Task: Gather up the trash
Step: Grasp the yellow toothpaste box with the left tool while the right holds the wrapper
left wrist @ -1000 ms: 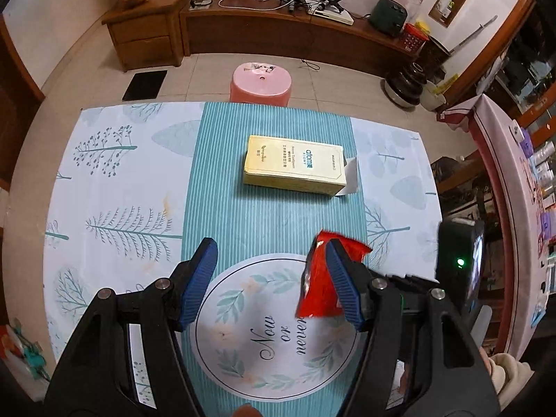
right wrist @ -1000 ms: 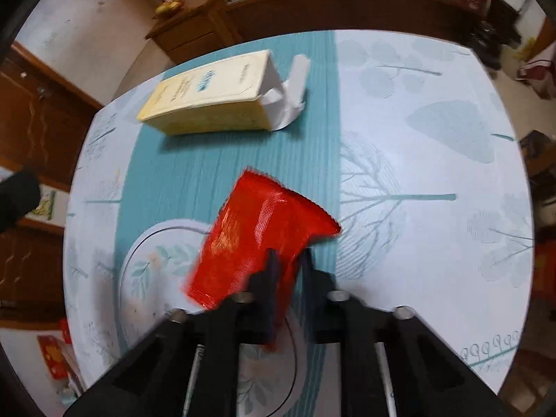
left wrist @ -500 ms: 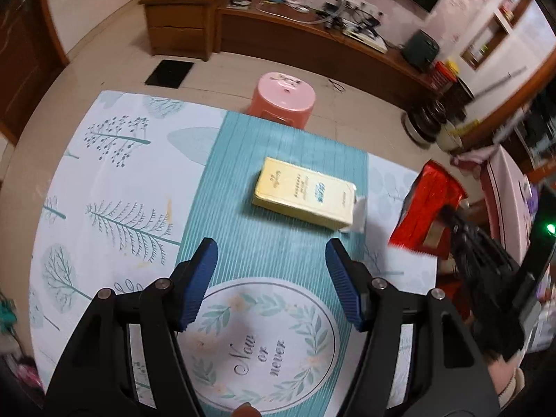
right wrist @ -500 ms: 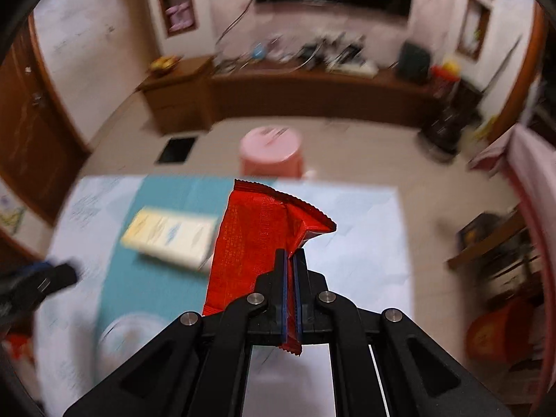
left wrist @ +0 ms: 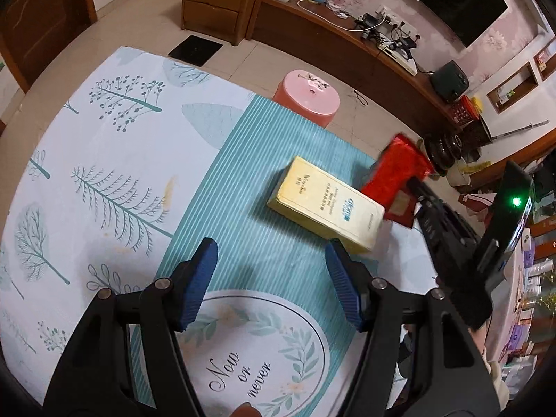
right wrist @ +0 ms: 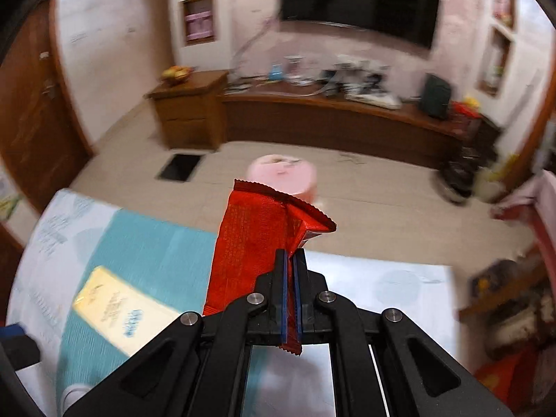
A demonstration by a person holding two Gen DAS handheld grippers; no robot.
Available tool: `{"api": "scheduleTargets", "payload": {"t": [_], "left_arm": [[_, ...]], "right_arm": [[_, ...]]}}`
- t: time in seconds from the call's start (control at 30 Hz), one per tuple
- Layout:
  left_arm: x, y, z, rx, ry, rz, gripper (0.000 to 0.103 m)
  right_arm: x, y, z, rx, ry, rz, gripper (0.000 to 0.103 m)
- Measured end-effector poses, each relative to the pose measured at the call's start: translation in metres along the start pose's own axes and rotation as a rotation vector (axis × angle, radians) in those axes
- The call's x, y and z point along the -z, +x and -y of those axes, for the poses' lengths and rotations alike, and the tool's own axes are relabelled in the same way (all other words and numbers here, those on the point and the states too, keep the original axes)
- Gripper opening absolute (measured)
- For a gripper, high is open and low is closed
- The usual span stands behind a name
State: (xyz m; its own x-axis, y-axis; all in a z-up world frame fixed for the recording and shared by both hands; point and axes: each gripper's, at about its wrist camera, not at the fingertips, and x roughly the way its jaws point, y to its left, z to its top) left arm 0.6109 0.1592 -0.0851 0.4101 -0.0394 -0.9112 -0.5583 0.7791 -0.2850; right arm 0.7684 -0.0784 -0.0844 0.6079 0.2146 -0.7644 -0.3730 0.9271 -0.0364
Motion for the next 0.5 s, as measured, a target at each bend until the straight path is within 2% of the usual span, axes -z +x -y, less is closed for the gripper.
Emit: {"api": "scheduleTargets", "payload": {"t": [0.1,0.23,0.37,0.43,0.5], "left_arm": [[-0.004,0.01,-0.006,-0.009,-0.014,-0.011,0.062],[-0.006,0.025,-0.019,-0.019,-0.051,-0.04,0.062],[-0.005,0.037,-0.03,-0.021,-0.073,-0.067,0.063],[-0.003,0.042,-0.031,-0.035,-0.064,-0.077,0.07],[-0.001,0.046,-0.032,-0.043,-0.051,-0.087,0.071]], "right_arm": [[0.013,0.012,-0.021,-0.134,-0.094,-0.048,0.003],[0.035,0.021,-0.051,-0.213,-0.16,-0.093,0.003],[0.067,0.012,-0.075,-0.295,-0.095,-0.159,0.003],[0.082,0.008,-0.081,-0.327,-0.026,-0.204,0.003],[0.092,0.004,-0.083,-0.333,0.022,-0.237,0.003]]}}
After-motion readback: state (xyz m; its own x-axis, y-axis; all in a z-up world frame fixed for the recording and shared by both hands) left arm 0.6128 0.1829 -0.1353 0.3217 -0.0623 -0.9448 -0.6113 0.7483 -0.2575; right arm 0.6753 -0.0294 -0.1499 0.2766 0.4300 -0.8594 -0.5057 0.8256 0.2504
